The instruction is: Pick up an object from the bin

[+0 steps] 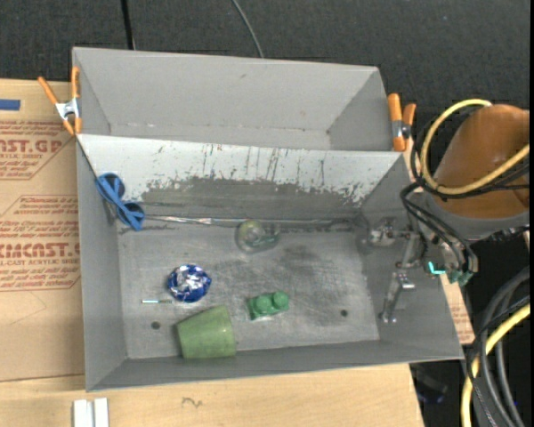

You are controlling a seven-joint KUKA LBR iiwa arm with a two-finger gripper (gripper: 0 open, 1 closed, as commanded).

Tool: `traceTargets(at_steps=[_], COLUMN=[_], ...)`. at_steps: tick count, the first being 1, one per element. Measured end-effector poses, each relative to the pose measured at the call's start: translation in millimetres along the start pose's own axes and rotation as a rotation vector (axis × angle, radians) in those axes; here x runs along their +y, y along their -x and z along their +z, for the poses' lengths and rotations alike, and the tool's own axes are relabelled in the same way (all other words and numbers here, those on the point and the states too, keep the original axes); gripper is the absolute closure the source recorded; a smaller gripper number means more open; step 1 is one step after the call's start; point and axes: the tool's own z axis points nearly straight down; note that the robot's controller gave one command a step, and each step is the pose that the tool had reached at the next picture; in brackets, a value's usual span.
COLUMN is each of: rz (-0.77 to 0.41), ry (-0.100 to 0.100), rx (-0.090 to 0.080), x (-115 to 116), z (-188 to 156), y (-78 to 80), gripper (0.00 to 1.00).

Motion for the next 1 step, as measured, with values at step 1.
traceTargets(at_steps=[1], rz=[-0.073], ry=[-0.001], rx=[-0.013], x=[44.3], z=[-60.9], y=[-22.1], gripper=[0.00])
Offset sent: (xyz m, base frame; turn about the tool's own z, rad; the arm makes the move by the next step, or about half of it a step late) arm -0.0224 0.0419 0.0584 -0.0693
